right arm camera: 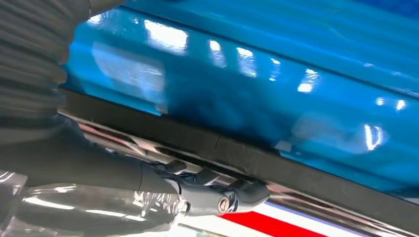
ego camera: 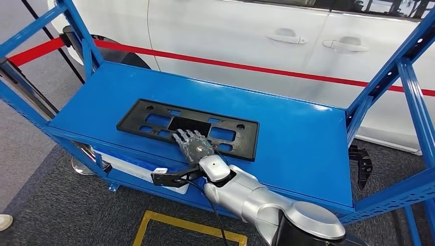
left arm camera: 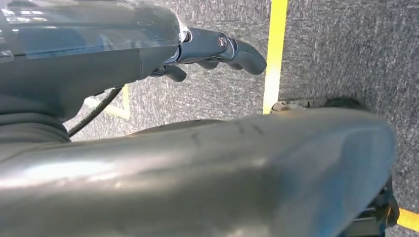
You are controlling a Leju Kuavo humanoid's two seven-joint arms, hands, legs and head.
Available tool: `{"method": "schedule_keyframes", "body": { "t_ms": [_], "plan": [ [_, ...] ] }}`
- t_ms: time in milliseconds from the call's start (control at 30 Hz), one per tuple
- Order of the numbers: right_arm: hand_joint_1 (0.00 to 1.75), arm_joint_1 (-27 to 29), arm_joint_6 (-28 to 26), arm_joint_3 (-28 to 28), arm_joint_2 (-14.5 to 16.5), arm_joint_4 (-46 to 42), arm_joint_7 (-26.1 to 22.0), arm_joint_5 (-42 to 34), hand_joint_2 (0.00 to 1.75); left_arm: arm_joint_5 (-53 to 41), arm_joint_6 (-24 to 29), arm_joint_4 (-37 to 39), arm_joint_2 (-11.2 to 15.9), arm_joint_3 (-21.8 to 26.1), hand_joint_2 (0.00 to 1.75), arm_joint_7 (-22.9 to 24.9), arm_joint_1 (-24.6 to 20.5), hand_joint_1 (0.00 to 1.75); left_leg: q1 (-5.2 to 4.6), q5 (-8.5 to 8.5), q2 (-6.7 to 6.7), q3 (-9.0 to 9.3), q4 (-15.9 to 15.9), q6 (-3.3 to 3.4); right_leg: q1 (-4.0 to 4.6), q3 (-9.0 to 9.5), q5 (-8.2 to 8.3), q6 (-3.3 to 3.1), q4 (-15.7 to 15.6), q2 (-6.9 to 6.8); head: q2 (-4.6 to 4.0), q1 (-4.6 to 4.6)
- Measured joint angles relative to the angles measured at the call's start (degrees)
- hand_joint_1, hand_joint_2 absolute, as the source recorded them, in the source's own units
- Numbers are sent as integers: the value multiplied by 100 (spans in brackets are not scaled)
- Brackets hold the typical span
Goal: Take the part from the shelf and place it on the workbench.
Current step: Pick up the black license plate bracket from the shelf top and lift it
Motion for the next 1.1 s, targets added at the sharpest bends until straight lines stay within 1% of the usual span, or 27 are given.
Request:
{"method": "schedule_keyframes", "body": {
  "t_ms": [33,67,167,200,233,267,333,367,400,433,467,500,533,567,667,700,733,767,833,867,900,933,967,1000,1033,1067,1100],
  "plan": [
    [0,-7,7,-1,2,29,1,-4,175,-2,0,0,-1,4,0,0,0,0,-10,-9,-7,-5,12,-21,10,138,95,-22,-293,0,0,-1],
    [0,-10,15,-1,5,55,2,-7,175,-7,0,0,-1,7,0,1,1,0,-19,-15,-11,-10,19,-46,21,208,122,-40,-450,2,0,-3],
    [0,-7,18,-1,22,111,8,-7,175,-38,-8,0,0,10,0,6,5,0,-19,-26,-13,-10,19,-137,17,231,132,-108,-525,0,1,-7],
    [0,-5,11,-1,31,126,11,-8,175,-46,-11,0,0,10,0,9,4,0,-15,-86,-8,-38,87,-167,3,245,147,-143,-551,-10,1,-10],
    [0,-3,4,-2,39,139,15,-8,175,-51,-15,0,0,10,0,14,4,0,-9,-206,-3,-110,260,-195,-12,257,162,-172,-578,-23,1,-14],
    [0,2,1,-2,45,151,19,-8,175,-55,-16,0,1,10,0,17,6,0,1,-380,4,-235,547,-220,-20,265,170,-190,-589,-39,1,-18],
    [0,8,-7,-2,50,177,31,-8,175,-66,-18,0,1,10,0,27,15,0,18,-734,9,-559,1295,-270,-21,261,170,-203,-589,-63,1,-21],
    [0,11,-10,-2,52,188,41,-8,175,-75,-20,0,1,10,0,33,23,0,31,-805,11,-663,1543,-292,-21,260,169,-204,-585,-70,1,-21],
    [0,11,-13,-2,53,196,54,-7,175,-86,-22,0,2,10,0,41,30,0,47,-772,13,-675,1596,-311,-25,260,168,-202,-579,-71,1,-21],
    [0,10,-15,-2,54,201,69,-7,175,-96,-26,0,3,10,0,47,34,0,64,-650,15,-589,1445,-327,-32,260,165,-197,-569,-68,0,-22],
    [0,8,-14,-2,55,203,83,-7,175,-105,-29,0,4,10,0,51,34,0,85,-452,18,-392,1075,-340,-41,260,157,-184,-550,-61,1,-22],
    [0,6,-11,-2,56,204,94,-4,175,-118,-38,1,4,10,0,52,32,0,99,-314,16,-182,678,-349,-45,257,148,-160,-528,-51,0,-23],
    [0,1,-6,-2,57,206,102,-1,175,-132,-48,3,4,9,0,52,28,0,101,-213,10,-14,352,-337,-39,248,139,-129,-503,-38,0,-22],
    [0,-3,2,-2,58,209,108,4,175,-148,-57,4,3,9,0,53,25,0,99,-160,5,100,127,-307,-31,239,139,-92,-488,-24,1,-19],
    [0,-13,9,-7,57,230,115,4,175,-191,-98,7,4,8,0,59,23,0,72,-138,7,109,61,-163,-18,222,177,15,-507,6,0,-12],
    [0,-17,-5,-11,56,241,114,-1,175,-204,-117,7,4,8,0,61,23,0,73,-116,15,109,45,-116,-27,209,155,48,-485,6,0,-13],
    [0,-23,-31,-16,55,251,113,-5,175,-213,-137,7,4,8,0,63,21,0,78,-93,24,106,26,-67,-37,163,74,76,-385,3,0,-13],
    [0,-27,-64,-24,54,260,113,-10,175,-218,-150,7,3,8,0,64,18,0,86,-72,33,101,9,-27,-46,64,-74,96,-166,-1,0,-11],
    [0,-30,-131,-38,50,268,141,-13,175,-221,-164,7,2,8,0,67,19,0,71,-56,41,71,6,14,-51,-266,-454,115,557,-7,1,-11],
    [0,-29,-153,-45,46,269,167,-15,175,-222,-169,7,1,8,0,68,23,0,62,-53,43,59,8,21,-51,-424,-580,119,897,-7,1,-11],
    [0,-30,-165,-52,43,270,191,-19,175,-223,-172,8,-1,8,0,68,27,0,55,-52,43,52,11,23,-50,-501,-601,117,1072,-7,1,-11],
    [0,-35,-171,-62,40,270,206,-25,175,-226,-173,8,-4,7,0,67,30,0,50,-53,39,50,17,22,-49,-477,-515,107,1039,-7,1,-11],
    [0,-48,-178,-75,39,270,209,-34,175,-231,-174,9,-8,6,0,63,28,0,48,-55,33,54,24,18,-47,-342,-339,88,780,-7,1,-11],
    [0,-67,-187,-93,39,269,207,-46,175,-234,-178,9,-15,4,0,57,25,0,47,-61,25,57,33,9,-44,-147,-134,59,397,-7,1,-11],
    [0,-85,-195,-113,39,268,204,-58,175,-238,-183,10,-26,2,0,50,20,0,35,-68,16,50,48,-9,-30,39,7,30,19,-8,1,-11],
    [0,-99,-203,-133,43,267,202,-69,175,-240,-189,11,-34,1,0,43,16,0,25,-69,9,36,58,-34,-15,168,90,6,-261,-8,1,-13],
    [0,-106,-208,-149,47,265,199,-75,175,-240,-195,12,-42,-1,0,39,15,0,18,-68,4,19,62,-62,0,225,108,-11,-410,-5,1,-14]
  ]
}}
